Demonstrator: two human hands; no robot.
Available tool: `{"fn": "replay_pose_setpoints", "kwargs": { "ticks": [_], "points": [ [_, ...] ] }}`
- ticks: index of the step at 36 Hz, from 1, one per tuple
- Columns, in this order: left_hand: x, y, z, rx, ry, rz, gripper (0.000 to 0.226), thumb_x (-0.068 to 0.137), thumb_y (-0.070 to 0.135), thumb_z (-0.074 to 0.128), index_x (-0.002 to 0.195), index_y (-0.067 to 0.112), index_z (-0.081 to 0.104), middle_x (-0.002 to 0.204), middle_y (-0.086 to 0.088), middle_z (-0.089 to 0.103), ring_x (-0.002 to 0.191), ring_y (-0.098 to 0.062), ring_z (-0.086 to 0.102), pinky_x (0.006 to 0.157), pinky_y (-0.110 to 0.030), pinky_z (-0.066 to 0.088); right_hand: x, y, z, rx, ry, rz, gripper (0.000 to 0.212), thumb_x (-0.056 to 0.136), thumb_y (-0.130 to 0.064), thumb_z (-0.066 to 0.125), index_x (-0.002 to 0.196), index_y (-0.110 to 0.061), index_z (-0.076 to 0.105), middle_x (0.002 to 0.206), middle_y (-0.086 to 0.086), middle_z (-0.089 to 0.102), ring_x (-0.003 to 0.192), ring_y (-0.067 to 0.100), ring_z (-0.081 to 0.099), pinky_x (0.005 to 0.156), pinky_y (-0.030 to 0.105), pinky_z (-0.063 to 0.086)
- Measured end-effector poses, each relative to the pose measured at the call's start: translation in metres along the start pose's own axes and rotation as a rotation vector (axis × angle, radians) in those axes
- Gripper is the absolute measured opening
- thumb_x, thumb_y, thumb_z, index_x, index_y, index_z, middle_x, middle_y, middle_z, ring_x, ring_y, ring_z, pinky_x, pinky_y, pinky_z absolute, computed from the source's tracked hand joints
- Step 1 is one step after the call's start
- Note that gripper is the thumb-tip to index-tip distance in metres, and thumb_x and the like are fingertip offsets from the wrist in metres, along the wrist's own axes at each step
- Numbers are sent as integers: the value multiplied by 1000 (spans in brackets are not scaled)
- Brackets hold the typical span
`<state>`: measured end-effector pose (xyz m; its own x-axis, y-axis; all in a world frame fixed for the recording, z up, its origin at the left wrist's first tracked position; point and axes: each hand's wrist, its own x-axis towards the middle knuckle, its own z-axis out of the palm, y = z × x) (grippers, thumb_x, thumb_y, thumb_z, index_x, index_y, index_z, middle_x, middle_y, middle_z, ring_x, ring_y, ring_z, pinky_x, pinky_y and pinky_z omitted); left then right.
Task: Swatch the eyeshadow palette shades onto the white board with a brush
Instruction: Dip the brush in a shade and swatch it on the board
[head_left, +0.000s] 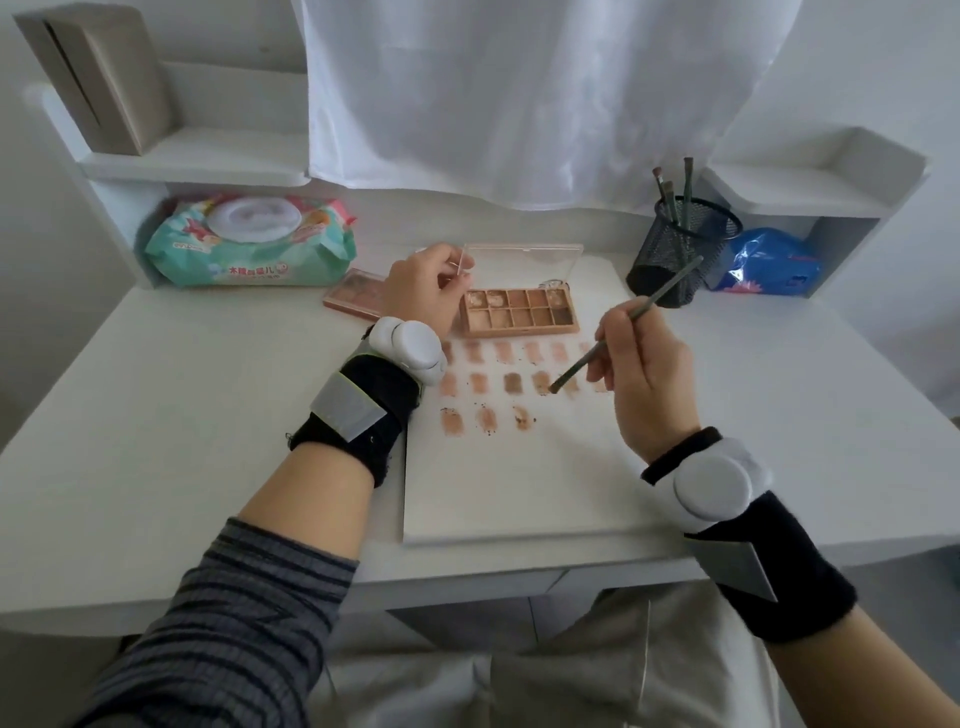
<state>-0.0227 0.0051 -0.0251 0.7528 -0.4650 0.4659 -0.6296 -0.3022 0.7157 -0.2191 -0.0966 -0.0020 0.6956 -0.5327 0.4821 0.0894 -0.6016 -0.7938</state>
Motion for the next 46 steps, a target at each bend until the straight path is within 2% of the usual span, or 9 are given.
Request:
{"fn": "replay_pose_setpoints", "kwargs": {
  "ticks": [2,5,8,12,19,26,36,41,46],
  "points": [
    [0,-1,1,-7,12,0,9,86,12,61,93,13,67,96,-2,71,87,-16,67,79,-34,54,-11,4,1,-116,-20,-88,18,92,-36,33,78,-31,42,59,-12,51,54,13,51,56,29,43],
    [1,0,0,1,19,-9,9,86,13,61,93,15,67,96,-1,71,87,-14,67,79,-31,54,-16,2,0,-192,-2,-217,20,93,-30,31,81,-21,44,64,-16,49,55,21,54,55,38,46],
    [1,-2,2,0,25,-15,9,85,14,62,92,16,67,95,-1,72,87,-15,67,79,-33,54,-18,2,1,-204,-17,-269,22,94,-28,31,83,-16,47,63,-9,48,55,26,54,57,43,45],
    [0,-1,2,4,33,-13,9,85,13,62,93,15,67,95,-1,72,87,-14,67,78,-30,53,-19,5,4,-232,-58,-285,33,94,-28,33,82,-5,53,64,3,54,56,31,55,56,45,46],
    [0,1,2,5,26,-13,9,85,12,62,92,13,67,94,0,71,87,-12,67,77,-26,51,-21,4,3,-262,-172,-324,34,94,-30,31,81,-6,51,65,1,52,54,28,52,57,40,41],
    [0,2,-1,0,18,-19,10,85,12,62,93,13,67,94,5,70,87,-9,65,78,-22,50,-20,3,2,-182,-184,-263,27,93,-35,31,78,-17,45,58,-11,46,52,20,49,55,39,42],
    [0,3,-2,12,3,2,10,85,11,61,93,11,67,97,2,70,89,-11,66,80,-29,53,-15,5,2,-36,-22,-129,19,94,-33,35,76,-30,43,58,-8,49,53,19,51,56,33,44],
    [-2,4,-3,17,4,19,11,85,12,61,95,10,66,97,0,70,89,-14,67,79,-29,53,-14,7,4,-42,-90,-37,22,93,-28,36,72,-24,42,53,-4,48,50,13,47,58,31,42],
    [-2,3,-3,10,-6,6,12,85,12,61,96,10,66,97,-2,71,90,-15,66,80,-32,54,-14,9,2,7,-25,-8,23,93,-28,37,71,-25,43,53,-5,49,50,12,49,55,24,41]
  ]
}}
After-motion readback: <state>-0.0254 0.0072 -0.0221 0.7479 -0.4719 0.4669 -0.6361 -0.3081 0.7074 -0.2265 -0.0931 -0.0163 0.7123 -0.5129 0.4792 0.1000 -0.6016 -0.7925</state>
